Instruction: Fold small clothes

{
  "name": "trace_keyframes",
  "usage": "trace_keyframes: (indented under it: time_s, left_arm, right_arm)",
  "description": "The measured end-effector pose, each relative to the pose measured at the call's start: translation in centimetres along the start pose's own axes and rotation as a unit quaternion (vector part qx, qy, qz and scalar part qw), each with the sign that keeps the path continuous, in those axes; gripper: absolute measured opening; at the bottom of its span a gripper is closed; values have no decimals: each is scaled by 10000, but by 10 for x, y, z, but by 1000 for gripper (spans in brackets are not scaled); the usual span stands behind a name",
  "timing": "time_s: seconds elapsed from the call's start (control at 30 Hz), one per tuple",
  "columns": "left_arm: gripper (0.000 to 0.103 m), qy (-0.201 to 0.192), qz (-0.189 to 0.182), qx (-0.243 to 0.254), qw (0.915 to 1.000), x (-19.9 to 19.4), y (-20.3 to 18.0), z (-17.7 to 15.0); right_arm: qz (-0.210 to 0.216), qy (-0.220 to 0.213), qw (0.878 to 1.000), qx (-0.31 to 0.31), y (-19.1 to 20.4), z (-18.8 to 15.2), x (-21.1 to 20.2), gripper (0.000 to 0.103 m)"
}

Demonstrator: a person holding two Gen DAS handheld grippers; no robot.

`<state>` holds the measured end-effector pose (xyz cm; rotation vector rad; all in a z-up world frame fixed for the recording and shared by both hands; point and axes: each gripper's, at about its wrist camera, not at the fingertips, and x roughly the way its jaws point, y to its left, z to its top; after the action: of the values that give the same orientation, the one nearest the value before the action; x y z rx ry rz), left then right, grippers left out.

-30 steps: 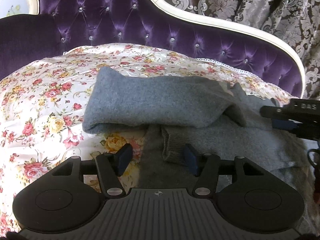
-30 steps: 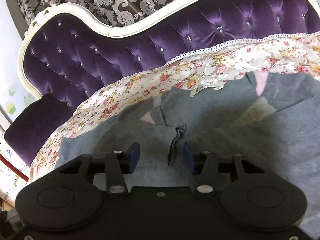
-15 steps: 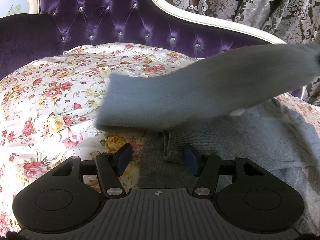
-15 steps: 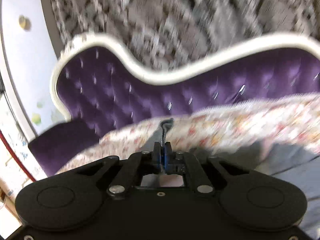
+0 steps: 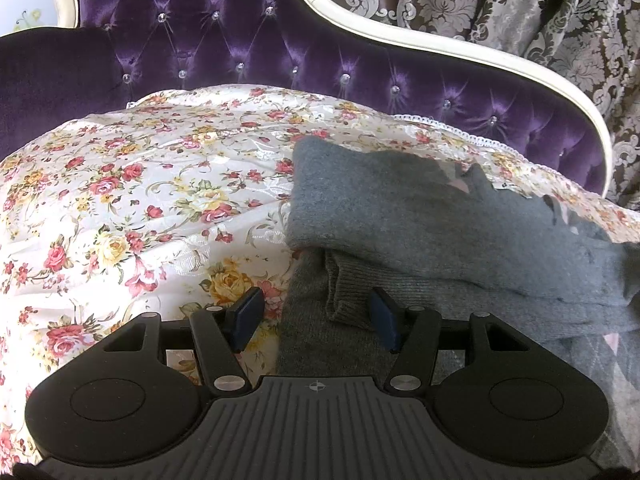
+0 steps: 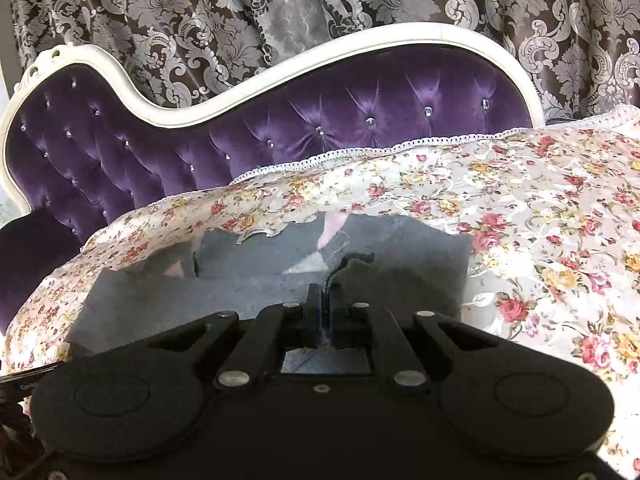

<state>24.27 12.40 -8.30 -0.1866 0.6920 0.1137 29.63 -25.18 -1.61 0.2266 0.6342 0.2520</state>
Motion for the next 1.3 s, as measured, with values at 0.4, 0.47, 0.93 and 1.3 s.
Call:
trace_keyframes:
  time_s: [0.4,0.47,0.93,1.3]
  left_arm:
    - [57,16,-30,4,10000,-1,0,0]
    - [57,22,-30,9,10000,-1,0,0]
    - [57,-362,-197,370,9985,-31,-4,40]
    - [62,248,123,496,9984,57,-1,54]
  right_arm:
    - [-517,375,9980,-26,-19,-27,10,10]
    - [-570,411,9975,-64,-19,-31,10,10]
    - [-664,-344,9956,-569,24,-23,-15,57]
    - [-552,115,9981,-239,35,-52,38,55]
